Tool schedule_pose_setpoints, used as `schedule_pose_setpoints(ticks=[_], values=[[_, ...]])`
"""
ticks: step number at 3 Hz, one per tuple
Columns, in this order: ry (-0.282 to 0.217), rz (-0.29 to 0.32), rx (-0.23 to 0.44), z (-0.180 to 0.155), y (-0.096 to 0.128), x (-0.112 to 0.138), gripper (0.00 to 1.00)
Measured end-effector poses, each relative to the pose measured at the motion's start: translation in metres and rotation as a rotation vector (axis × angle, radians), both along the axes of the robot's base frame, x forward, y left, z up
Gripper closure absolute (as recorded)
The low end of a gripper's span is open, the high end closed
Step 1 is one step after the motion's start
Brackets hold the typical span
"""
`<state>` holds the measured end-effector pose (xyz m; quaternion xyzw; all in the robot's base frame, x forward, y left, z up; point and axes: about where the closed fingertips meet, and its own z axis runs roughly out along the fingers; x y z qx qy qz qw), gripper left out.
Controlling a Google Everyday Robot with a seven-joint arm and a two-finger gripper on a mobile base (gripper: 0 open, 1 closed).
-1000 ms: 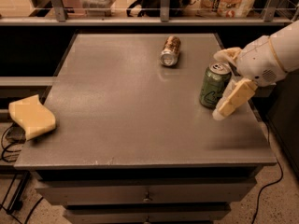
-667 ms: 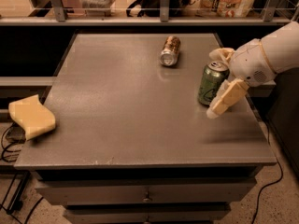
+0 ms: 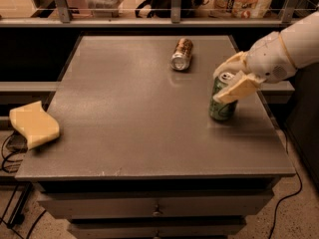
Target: Knock green can over
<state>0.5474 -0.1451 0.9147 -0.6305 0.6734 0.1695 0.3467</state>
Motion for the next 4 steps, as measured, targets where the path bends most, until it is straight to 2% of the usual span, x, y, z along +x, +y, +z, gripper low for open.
schedule_pose_setpoints(ticks=[1, 2, 3, 4], values=[[-0.047, 0.029, -0.002, 0.017, 0.006, 0.003, 1.00], [-0.117, 0.079, -0.124, 0.038, 0.041, 0.002, 1.00], [-0.207, 0.139, -0.308, 0.047, 0.087, -0.005, 1.00], [-0.242, 0.174, -0.479, 0.026, 0.125, -0.014, 0.82]])
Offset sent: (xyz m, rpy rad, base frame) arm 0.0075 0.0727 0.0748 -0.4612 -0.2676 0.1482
